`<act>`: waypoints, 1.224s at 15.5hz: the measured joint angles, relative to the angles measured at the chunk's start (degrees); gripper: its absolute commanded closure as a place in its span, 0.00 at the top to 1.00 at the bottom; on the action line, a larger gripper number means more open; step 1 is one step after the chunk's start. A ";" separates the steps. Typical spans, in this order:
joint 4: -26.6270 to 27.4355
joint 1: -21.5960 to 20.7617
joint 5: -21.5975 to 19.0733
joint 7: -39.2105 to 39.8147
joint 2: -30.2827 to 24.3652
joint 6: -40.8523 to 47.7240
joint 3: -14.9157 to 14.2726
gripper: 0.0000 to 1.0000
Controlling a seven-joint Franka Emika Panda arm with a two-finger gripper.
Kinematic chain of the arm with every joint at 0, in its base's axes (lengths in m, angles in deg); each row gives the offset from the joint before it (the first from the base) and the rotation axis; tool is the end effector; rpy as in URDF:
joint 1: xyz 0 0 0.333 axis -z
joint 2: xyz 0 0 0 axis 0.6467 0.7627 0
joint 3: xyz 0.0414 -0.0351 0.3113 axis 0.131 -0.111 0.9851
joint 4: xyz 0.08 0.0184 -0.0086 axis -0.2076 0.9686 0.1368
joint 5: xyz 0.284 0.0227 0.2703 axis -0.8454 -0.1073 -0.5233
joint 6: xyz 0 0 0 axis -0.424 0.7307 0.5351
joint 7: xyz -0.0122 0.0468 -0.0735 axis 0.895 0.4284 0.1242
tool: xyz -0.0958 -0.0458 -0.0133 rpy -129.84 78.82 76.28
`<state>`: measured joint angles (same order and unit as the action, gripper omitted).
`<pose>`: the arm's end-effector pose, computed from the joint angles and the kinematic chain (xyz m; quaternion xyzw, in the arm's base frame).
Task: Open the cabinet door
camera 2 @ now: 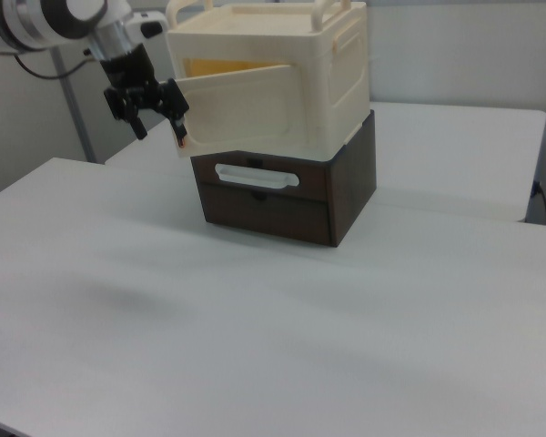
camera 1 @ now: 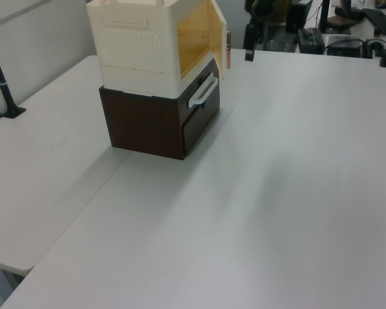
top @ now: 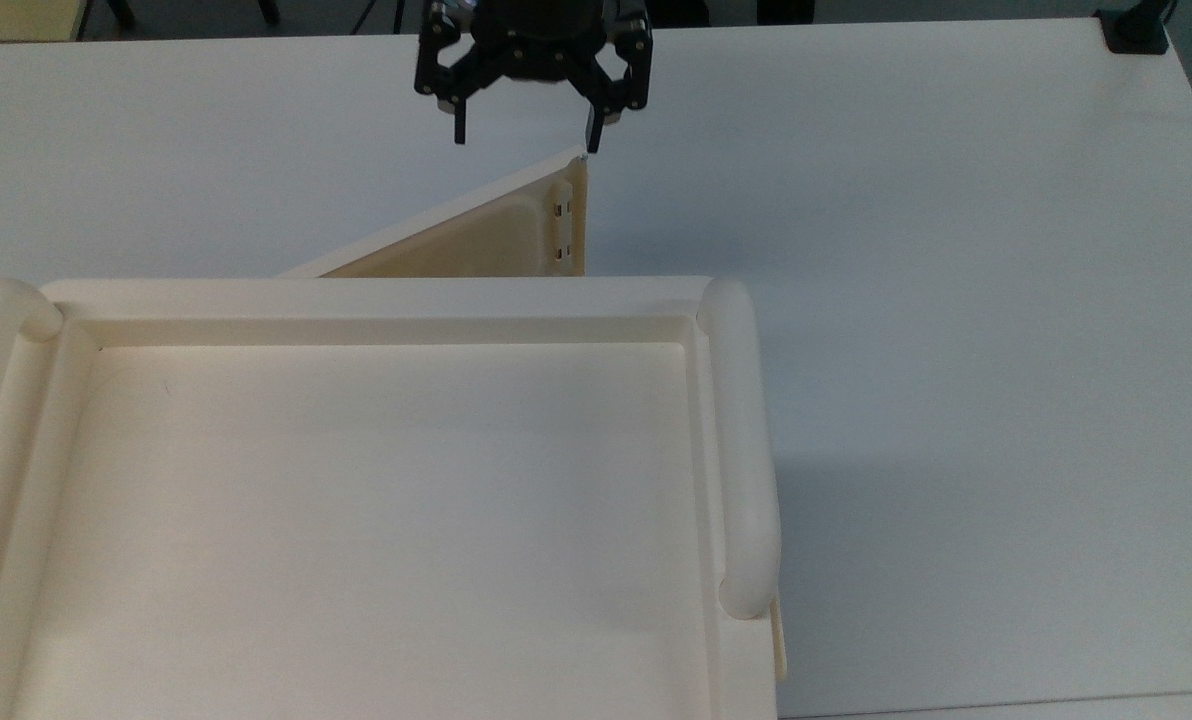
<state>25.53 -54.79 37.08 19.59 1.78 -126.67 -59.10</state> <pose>0.6228 0.0853 0.6202 0.9942 0.0382 0.0743 0.0678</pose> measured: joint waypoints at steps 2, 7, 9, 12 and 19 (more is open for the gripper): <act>-1.24 0.90 -1.20 1.55 -1.12 0.55 -0.08 1.00; -4.63 0.75 -2.13 1.99 -1.49 -5.76 0.17 1.00; -4.70 0.53 -2.14 1.99 -1.45 -12.11 0.47 1.00; -4.68 0.08 -2.15 1.99 -1.02 -20.82 0.99 1.00; -4.61 -0.34 -2.15 1.99 1.94 -25.40 1.82 1.00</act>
<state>20.91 -55.13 34.93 21.58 3.72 -152.07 -57.28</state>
